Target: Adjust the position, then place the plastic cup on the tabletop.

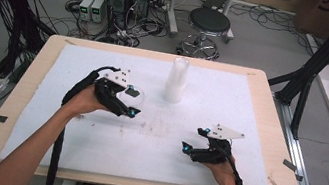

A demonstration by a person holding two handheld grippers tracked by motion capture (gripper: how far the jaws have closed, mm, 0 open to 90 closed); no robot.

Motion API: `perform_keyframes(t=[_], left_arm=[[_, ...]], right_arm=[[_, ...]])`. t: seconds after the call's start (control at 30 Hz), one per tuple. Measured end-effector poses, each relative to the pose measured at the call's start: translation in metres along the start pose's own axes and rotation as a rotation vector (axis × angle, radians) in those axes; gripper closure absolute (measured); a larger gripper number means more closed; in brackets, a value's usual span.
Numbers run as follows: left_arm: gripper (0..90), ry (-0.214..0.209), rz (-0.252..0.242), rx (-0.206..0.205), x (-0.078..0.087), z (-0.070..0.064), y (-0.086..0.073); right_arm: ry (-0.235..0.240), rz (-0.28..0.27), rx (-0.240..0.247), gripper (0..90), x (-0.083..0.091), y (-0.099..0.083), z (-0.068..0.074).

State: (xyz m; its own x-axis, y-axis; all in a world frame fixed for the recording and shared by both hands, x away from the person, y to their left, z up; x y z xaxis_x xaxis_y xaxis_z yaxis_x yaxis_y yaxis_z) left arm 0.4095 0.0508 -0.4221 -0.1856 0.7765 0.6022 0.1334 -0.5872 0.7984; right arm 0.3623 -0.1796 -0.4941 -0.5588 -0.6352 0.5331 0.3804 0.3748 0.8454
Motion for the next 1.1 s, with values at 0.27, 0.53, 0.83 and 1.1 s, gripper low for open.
perform_keyframes(t=[0.27, 0.53, 0.83, 1.1], left_arm=[[32.7, 0.041, 0.075, -0.004, -0.001, 0.017, -0.013], [32.8, 0.059, 0.131, -0.019, -0.004, 0.024, -0.020], [32.9, 0.067, 0.116, -0.013, -0.004, 0.024, -0.016], [32.9, 0.074, 0.108, -0.002, -0.005, 0.025, -0.015]], right_arm=[[-0.078, 0.008, -0.046, 19.3, 0.003, -0.013, -0.020], [-0.091, 0.024, -0.065, 19.5, -0.001, -0.017, -0.025], [-0.094, 0.023, -0.066, 19.5, 0.000, -0.018, -0.024], [-0.091, 0.020, -0.072, 19.5, 0.000, -0.018, -0.025]])
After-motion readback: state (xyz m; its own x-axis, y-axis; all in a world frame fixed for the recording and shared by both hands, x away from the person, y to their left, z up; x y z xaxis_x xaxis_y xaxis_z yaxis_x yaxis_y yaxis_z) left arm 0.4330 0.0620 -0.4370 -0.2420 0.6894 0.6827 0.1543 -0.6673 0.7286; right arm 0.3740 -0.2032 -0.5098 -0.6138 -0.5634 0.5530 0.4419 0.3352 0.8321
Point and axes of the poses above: each handheld gripper's, and its own axes: x roughly backward along the jaws, y roughly out of its top, z roughly to its left, the point moved 10 cm from there along -x, roughly forward along the jaws, and after that the axes turned 2 degrees about -y, right-handed, at the moved point
